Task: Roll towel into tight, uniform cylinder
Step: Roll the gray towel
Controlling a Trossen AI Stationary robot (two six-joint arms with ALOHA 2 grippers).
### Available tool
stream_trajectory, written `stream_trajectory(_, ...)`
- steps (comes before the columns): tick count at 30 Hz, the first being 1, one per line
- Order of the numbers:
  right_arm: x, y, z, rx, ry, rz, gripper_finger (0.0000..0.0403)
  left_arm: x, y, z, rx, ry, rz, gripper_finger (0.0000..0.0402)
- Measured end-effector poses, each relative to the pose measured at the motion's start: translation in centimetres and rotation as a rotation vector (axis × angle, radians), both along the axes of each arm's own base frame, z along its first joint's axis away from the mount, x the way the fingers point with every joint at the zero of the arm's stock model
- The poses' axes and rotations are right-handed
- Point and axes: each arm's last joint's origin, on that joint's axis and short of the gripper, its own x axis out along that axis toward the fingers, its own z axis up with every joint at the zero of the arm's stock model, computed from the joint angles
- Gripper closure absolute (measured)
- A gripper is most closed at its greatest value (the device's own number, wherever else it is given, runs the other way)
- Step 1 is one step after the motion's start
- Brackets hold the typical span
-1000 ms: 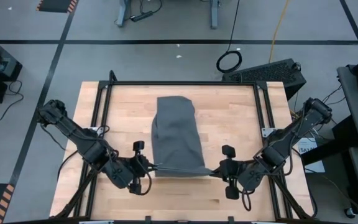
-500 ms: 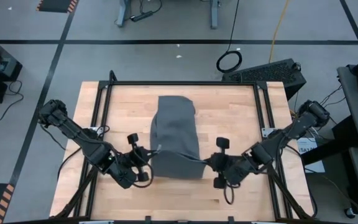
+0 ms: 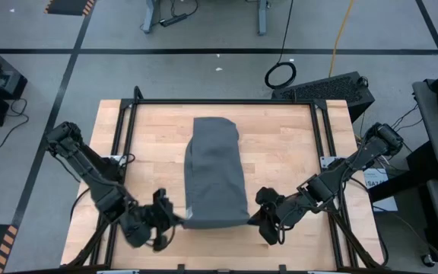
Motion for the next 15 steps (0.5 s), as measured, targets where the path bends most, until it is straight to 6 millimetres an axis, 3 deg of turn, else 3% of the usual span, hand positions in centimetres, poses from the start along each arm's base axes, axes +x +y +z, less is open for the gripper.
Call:
stream_trajectory(8,0.7,1.8,3.2,0.354,-0.235,0.023,0.0403,-1.6,-3.3,2.8,-0.195,-0.150,-0.108,0.0387)
stream_trajectory(15,1.3,0.6,3.8,0.259,-0.365,-0.176,0.0403,-2.6,-1.7,3.1,-0.030,-0.199,0.058,0.0387)
